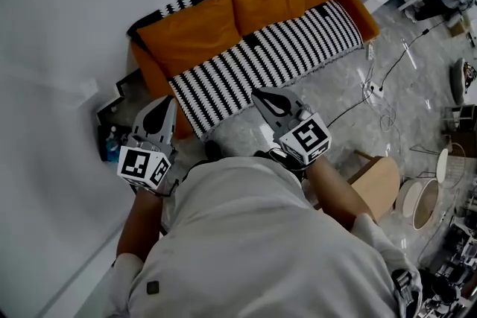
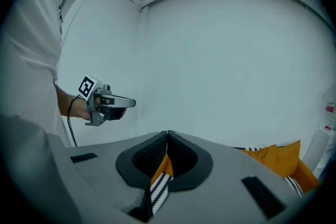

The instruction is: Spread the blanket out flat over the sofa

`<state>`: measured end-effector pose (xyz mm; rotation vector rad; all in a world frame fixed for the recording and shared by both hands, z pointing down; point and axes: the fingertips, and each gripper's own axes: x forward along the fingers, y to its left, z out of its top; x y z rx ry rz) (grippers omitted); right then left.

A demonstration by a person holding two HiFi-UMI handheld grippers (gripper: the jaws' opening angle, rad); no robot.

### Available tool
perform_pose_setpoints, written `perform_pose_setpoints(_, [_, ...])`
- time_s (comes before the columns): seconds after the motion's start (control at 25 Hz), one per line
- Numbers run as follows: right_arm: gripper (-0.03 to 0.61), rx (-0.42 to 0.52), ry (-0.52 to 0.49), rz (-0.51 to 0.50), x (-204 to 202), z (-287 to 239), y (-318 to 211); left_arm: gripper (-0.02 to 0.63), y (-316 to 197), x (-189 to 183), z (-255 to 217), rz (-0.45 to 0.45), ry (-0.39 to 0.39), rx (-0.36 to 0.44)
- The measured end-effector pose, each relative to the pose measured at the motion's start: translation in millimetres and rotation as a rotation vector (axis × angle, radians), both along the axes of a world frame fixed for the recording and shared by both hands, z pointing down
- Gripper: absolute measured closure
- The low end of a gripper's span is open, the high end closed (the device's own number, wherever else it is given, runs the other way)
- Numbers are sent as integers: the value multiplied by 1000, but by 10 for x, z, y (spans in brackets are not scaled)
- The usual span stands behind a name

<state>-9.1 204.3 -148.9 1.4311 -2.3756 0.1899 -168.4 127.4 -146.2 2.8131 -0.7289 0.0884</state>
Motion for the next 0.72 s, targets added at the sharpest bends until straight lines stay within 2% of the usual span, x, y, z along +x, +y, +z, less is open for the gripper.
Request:
perform_pose_setpoints(0.4, [551,37,-10,-15,750,-233,902,604,928,771,-234,-42,8,8])
perform_pose_setpoints(0.72, [551,45,-22,-49,1139,-239,1778,604,1792,1143,-289,-94,0,20])
